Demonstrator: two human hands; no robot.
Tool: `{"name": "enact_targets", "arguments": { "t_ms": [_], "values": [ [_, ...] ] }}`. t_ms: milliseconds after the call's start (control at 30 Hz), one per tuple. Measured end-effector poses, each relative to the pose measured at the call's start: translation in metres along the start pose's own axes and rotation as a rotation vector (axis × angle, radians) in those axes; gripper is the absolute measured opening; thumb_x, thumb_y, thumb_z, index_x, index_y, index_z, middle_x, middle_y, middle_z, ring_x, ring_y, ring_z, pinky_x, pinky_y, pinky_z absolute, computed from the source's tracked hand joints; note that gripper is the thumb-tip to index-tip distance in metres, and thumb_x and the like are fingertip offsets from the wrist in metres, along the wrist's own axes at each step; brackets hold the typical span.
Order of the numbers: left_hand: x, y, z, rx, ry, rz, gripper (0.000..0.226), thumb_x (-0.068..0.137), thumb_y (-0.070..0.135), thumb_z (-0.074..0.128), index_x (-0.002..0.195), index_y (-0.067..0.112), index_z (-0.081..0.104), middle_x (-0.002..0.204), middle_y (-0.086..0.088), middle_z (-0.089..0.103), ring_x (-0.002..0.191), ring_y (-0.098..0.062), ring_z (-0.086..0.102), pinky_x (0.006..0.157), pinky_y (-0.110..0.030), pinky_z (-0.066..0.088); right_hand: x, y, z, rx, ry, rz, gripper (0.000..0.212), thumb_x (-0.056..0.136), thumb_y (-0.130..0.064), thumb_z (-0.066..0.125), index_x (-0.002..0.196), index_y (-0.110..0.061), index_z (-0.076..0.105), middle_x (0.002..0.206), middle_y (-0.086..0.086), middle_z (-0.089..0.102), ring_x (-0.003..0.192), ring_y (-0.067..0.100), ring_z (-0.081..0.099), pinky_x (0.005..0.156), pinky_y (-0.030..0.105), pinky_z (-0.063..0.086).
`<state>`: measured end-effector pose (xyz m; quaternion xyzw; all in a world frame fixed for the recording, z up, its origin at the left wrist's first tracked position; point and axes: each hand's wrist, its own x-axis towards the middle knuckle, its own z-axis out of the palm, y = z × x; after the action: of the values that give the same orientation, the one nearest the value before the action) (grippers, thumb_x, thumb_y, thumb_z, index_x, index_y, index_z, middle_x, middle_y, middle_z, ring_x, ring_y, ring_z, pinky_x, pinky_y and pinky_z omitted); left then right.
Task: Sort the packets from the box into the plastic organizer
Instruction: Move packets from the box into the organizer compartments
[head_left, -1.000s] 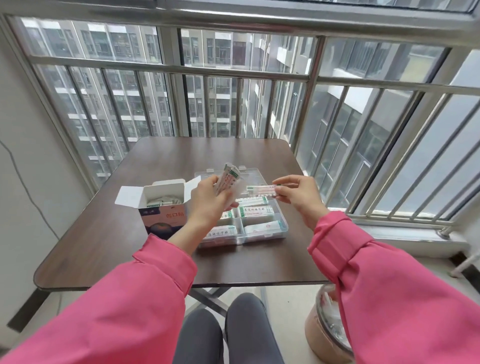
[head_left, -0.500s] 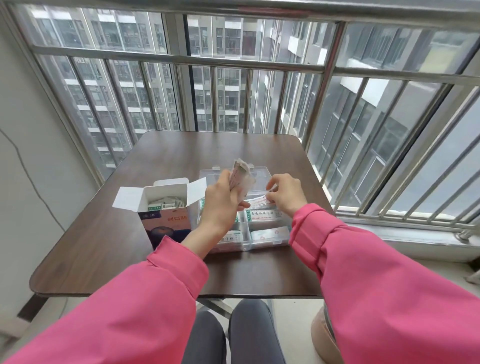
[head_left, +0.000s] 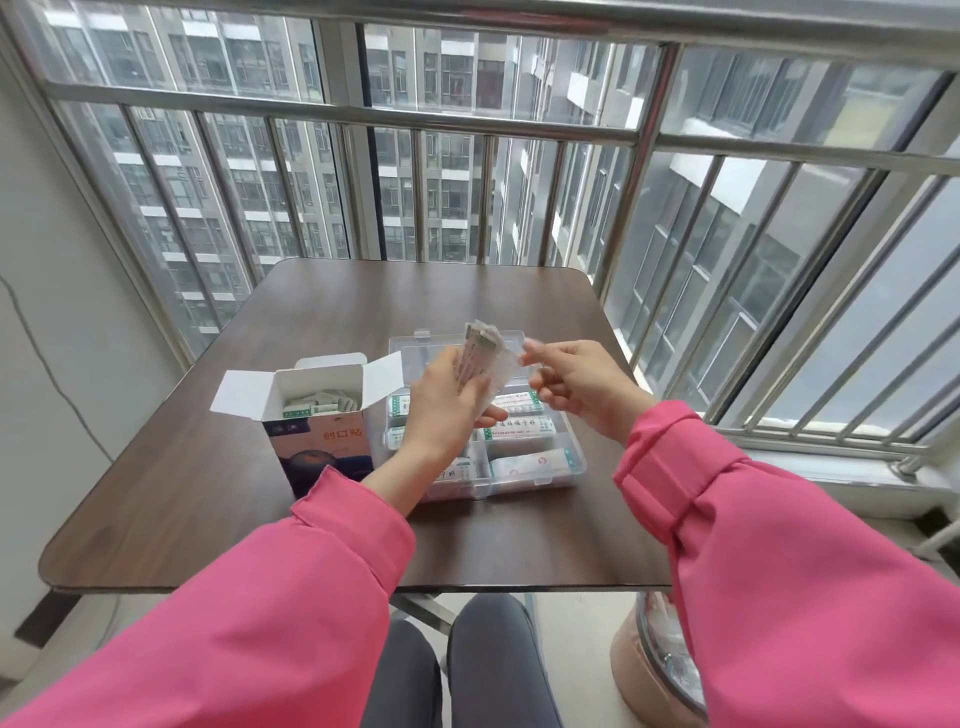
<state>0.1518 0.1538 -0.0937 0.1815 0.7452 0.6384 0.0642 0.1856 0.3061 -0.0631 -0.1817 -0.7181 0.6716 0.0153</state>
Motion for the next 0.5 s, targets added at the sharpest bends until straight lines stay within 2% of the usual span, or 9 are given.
{"name": "enact_targets", "arguments": {
  "t_ms": [67, 133, 200, 267, 333, 400, 500],
  "values": [
    [0.0, 0.002, 0.001, -0.008, -0.024, 0.009, 0.013, 0.095, 0.008, 0.05, 0.105, 0.015, 0.051, 0.1, -0.009, 0.064, 0.06, -0.022, 0.07, 0.056, -0.031, 0.058, -0.004, -0.003, -0.001, 0.158, -0.055, 0.032, 0.011, 0.092, -0.011, 0.057, 0.085, -0.005, 0.061, 0.056, 0.001, 0.066, 0.047, 0.007, 0.062, 0.045, 0.012, 0.046],
    [0.002, 0.004, 0.001, 0.01, -0.027, 0.029, 0.008, 0.095, 0.009, 0.051, 0.102, 0.013, 0.052, 0.097, -0.01, 0.066, 0.061, -0.024, 0.07, 0.054, -0.033, 0.058, -0.004, -0.004, -0.001, 0.319, -0.076, 0.064, 0.008, 0.091, -0.003, 0.056, 0.085, 0.001, 0.061, 0.064, 0.008, 0.07, 0.057, 0.013, 0.069, 0.055, 0.015, 0.054],
    [0.005, 0.005, 0.0, 0.058, 0.011, 0.058, 0.006, 0.096, 0.009, 0.049, 0.097, 0.015, 0.052, 0.093, -0.007, 0.065, 0.061, -0.023, 0.07, 0.052, -0.033, 0.057, -0.003, -0.005, -0.002, 0.435, -0.066, 0.089, 0.01, 0.091, -0.004, 0.057, 0.087, 0.004, 0.061, 0.067, 0.014, 0.071, 0.061, 0.018, 0.07, 0.059, 0.019, 0.057],
    [0.007, 0.003, -0.002, 0.114, 0.067, 0.071, 0.007, 0.097, 0.008, 0.045, 0.096, 0.013, 0.051, 0.089, -0.005, 0.064, 0.06, -0.021, 0.069, 0.048, -0.028, 0.054, 0.001, -0.004, -0.007, 0.468, 0.003, 0.082, 0.019, 0.091, -0.015, 0.06, 0.083, 0.002, 0.058, 0.066, 0.014, 0.07, 0.058, 0.018, 0.069, 0.054, 0.019, 0.056],
    [0.007, 0.0, -0.002, 0.15, 0.092, 0.052, 0.011, 0.098, 0.008, 0.041, 0.102, 0.01, 0.051, 0.085, -0.004, 0.063, 0.058, -0.017, 0.068, 0.049, -0.028, 0.053, 0.007, -0.001, -0.016, 0.405, 0.054, 0.059, 0.017, 0.089, -0.014, 0.061, 0.08, 0.0, 0.058, 0.064, 0.012, 0.068, 0.055, 0.016, 0.068, 0.052, 0.018, 0.054],
    [0.006, -0.002, -0.001, 0.166, 0.087, 0.032, 0.015, 0.099, 0.007, 0.038, 0.107, 0.011, 0.05, 0.083, -0.003, 0.062, 0.056, -0.016, 0.065, 0.052, -0.029, 0.053, 0.013, 0.003, -0.024, 0.294, 0.073, 0.042, 0.008, 0.087, 0.0, 0.06, 0.079, 0.001, 0.059, 0.064, 0.011, 0.066, 0.052, 0.014, 0.067, 0.051, 0.017, 0.053],
    [0.007, -0.003, 0.002, 0.173, 0.095, 0.038, 0.018, 0.099, 0.007, 0.036, 0.109, 0.013, 0.049, 0.082, -0.002, 0.061, 0.051, -0.013, 0.06, 0.048, -0.025, 0.052, 0.022, 0.012, -0.026, 0.065, 0.089, -0.013, 0.012, 0.085, 0.009, 0.06, 0.076, 0.0, 0.058, 0.071, 0.013, 0.061, 0.05, 0.01, 0.065, 0.054, 0.015, 0.054]
  ]
}}
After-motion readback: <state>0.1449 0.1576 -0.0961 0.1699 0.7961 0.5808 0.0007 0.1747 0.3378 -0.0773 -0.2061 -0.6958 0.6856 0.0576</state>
